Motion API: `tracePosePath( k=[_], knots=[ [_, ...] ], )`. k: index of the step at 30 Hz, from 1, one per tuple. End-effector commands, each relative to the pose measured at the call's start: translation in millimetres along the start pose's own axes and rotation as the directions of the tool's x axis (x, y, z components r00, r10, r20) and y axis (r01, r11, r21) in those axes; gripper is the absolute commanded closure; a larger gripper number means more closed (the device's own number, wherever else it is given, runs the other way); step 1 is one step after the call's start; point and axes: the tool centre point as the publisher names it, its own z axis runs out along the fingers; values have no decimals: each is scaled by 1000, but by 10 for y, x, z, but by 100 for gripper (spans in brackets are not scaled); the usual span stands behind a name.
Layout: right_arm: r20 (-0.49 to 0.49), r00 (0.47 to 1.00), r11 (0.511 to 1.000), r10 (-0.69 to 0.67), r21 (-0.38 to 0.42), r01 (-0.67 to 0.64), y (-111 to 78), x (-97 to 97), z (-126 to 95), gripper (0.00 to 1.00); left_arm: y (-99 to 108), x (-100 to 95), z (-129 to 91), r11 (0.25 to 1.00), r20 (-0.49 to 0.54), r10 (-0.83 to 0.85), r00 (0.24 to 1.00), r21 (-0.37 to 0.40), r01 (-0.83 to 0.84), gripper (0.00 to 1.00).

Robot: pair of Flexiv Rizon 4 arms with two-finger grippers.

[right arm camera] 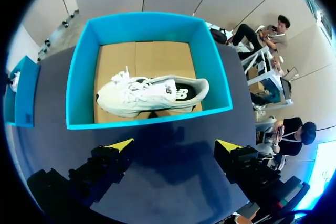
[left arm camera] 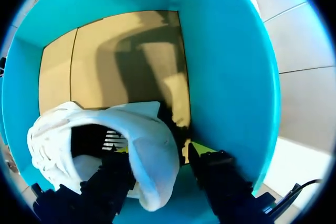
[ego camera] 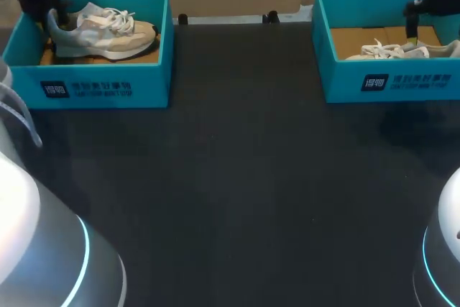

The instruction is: Take the shoe out of the shoebox, open the shoe tongue, remove and reinsert the insole, then place the shoe into the shoebox

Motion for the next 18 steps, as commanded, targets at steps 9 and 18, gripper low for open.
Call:
tracePosePath(
  k=[9, 18],
  knots=[
    [0, 1000, 1000, 0, -1, 0, -2, -4, 1, 0, 5, -28, 102, 1000, 0, 8, 1000, 19, -8, 65],
    [0, 1000, 1000, 0, -1, 0, -2, -4, 1, 0, -44, 20, 16, 1000, -7, 21, 1000, 13, -21, 81]
  ],
)
